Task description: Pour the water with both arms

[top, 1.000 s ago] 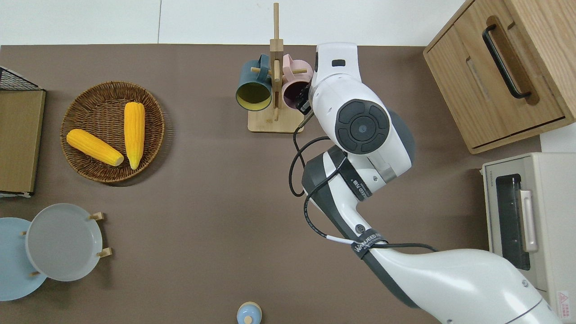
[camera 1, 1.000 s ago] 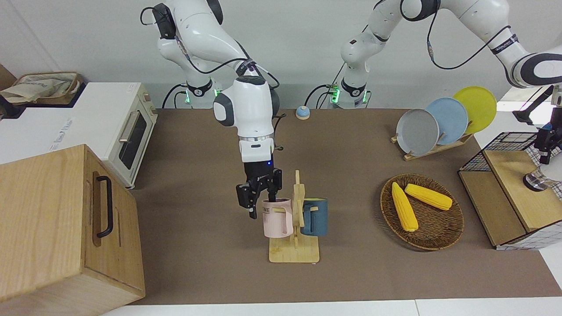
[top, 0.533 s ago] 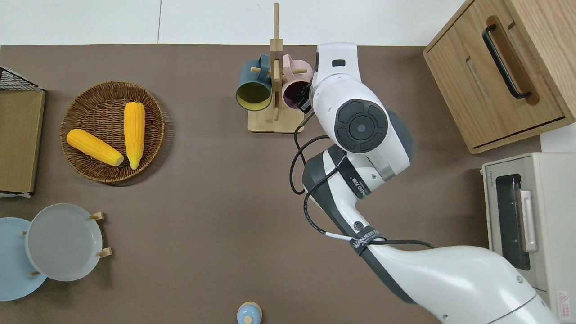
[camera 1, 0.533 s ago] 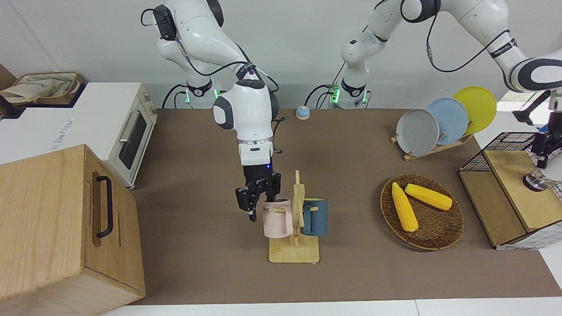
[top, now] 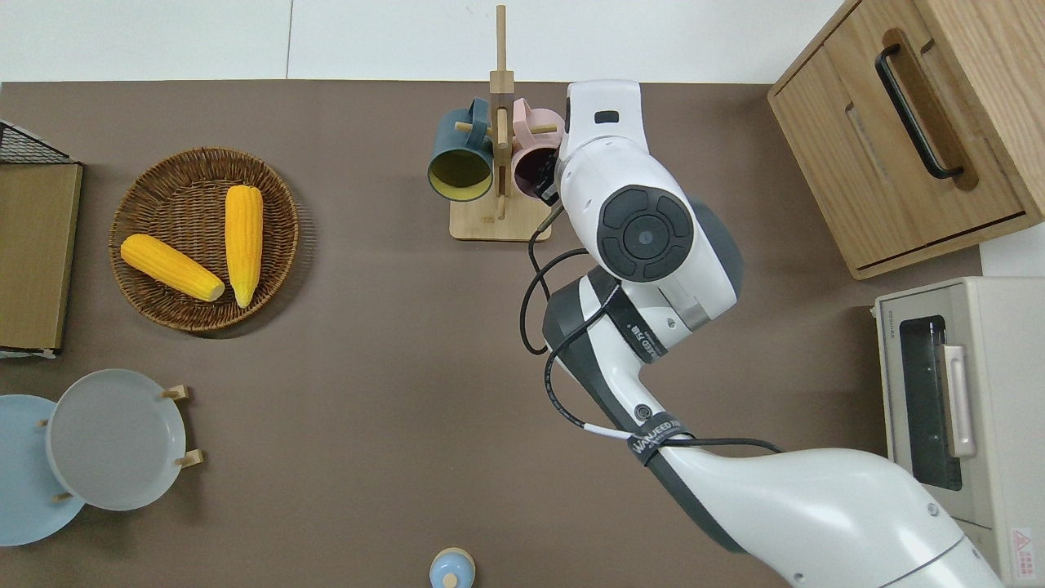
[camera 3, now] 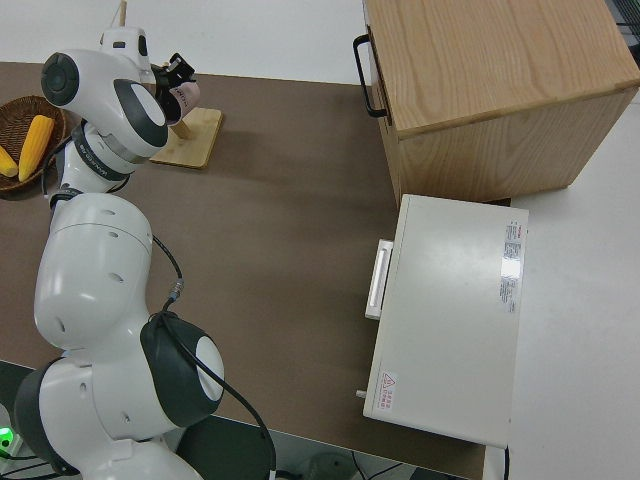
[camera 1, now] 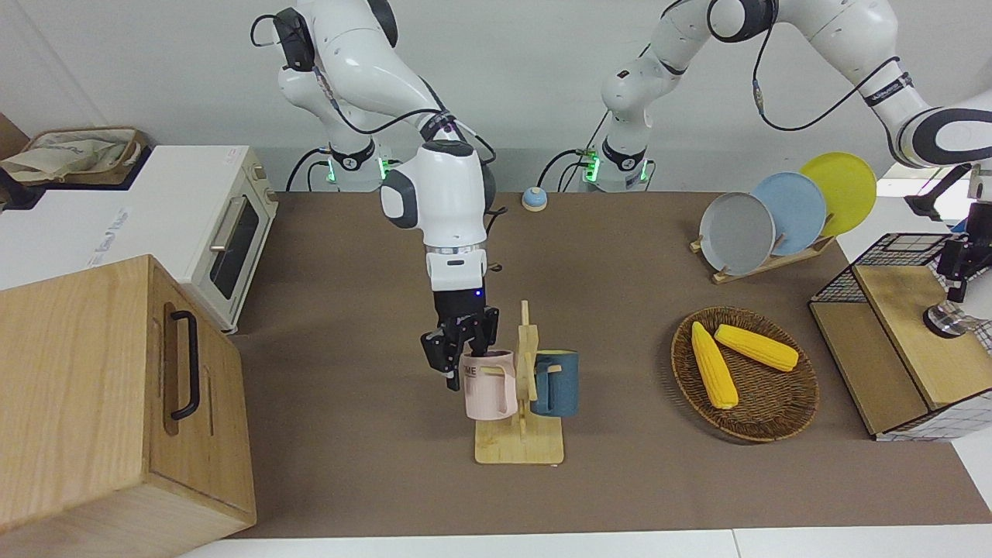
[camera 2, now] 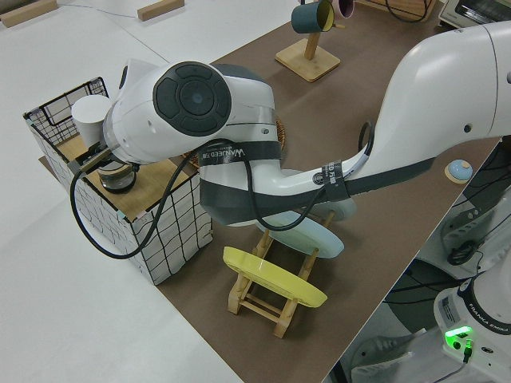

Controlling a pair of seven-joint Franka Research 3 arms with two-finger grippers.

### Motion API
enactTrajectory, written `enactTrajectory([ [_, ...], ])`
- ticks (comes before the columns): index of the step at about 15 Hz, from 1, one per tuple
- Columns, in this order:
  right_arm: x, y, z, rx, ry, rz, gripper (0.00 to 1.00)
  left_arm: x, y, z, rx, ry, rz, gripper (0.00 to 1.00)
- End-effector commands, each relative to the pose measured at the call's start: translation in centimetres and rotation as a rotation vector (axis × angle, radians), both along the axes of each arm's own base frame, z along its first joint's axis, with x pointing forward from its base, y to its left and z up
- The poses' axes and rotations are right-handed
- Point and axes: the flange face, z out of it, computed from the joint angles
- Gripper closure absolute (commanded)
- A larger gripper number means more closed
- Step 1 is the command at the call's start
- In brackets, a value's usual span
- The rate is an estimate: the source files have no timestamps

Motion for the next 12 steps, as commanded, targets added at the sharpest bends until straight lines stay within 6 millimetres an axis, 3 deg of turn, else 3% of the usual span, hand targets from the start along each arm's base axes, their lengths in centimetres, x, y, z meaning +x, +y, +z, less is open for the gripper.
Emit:
enactTrajectory([
  [1,0.27,0.63,-0.08,0.015,-0.015,-0.011,0.473,0.56,0.42,0.13,0.01,-0.029,-0.002,0.01],
  [5,0.21,0.8,-0.24,0.028,-0.01,-0.027,0.503,0.61,0.33,0.13,0.005,-0.032,-0.001,0.01],
  [10,0.24,0.72,-0.24,0.029,-0.01,-0.029,0.703,0.61,0.33,0.13,-0.016,-0.047,0.009,0.05],
  [12,0.09,1.06,-0.24,0.035,-0.008,-0.028,0.733,0.59,0.32,0.05,-0.017,-0.046,0.008,0.07],
])
